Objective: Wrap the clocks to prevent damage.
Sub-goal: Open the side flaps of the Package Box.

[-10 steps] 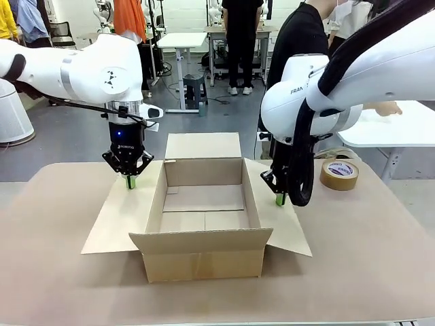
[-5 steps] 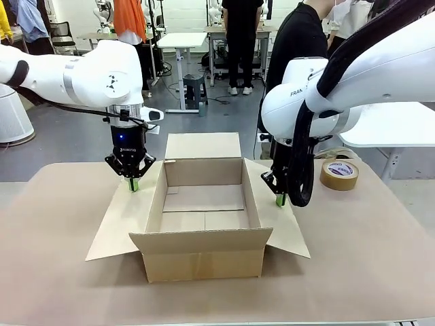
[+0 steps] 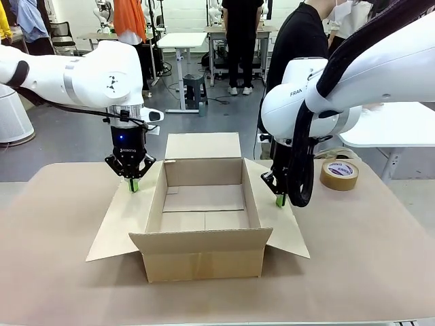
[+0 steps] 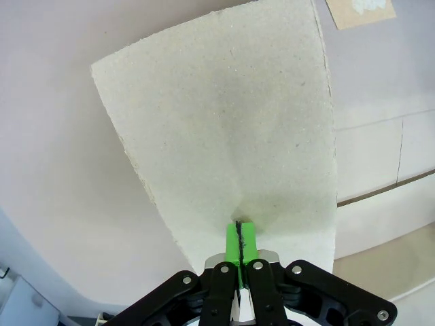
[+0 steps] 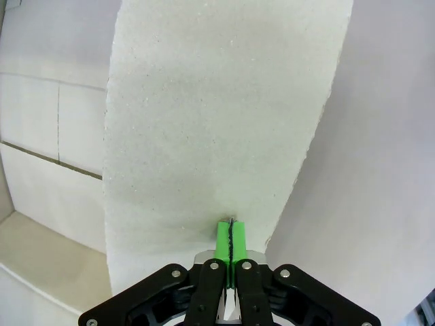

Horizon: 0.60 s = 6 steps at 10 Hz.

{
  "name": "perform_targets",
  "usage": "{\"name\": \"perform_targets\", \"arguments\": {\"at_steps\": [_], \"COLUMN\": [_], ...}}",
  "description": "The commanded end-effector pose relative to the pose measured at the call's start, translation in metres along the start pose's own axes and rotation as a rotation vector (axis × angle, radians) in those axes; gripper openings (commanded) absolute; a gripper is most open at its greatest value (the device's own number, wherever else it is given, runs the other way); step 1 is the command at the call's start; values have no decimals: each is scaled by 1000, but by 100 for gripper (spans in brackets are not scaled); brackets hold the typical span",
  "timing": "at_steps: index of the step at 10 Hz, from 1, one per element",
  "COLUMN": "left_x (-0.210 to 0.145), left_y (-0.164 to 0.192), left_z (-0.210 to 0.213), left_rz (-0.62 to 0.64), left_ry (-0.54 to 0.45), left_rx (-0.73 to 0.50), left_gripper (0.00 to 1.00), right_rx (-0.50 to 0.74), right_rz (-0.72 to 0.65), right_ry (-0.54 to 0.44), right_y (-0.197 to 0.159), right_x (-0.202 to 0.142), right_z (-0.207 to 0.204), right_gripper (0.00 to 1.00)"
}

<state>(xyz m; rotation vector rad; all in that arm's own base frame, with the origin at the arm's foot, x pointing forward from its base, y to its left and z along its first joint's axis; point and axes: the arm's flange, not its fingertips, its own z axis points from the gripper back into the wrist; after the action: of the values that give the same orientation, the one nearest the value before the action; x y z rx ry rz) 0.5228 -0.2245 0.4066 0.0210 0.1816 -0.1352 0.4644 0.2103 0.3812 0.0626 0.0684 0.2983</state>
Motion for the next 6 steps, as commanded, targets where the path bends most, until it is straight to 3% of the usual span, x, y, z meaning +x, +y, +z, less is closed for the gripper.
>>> {"name": "perform_targets", "arguments": {"at_steps": [1, 6], "left_x": [0, 0], "left_y": [1, 1], "left_z": [-1, -1], "left_rz": [-1, -1], "left_ry": [4, 4], "left_rx": [4, 4], "left_gripper": [0, 0], "right_rx": [2, 2], "right_rz": [-2, -2], "right_ry": [11, 11], "right_y": [0, 0], "right_x": [-1, -1], "right_z": [-2, -2], "right_gripper": [1, 1]}}
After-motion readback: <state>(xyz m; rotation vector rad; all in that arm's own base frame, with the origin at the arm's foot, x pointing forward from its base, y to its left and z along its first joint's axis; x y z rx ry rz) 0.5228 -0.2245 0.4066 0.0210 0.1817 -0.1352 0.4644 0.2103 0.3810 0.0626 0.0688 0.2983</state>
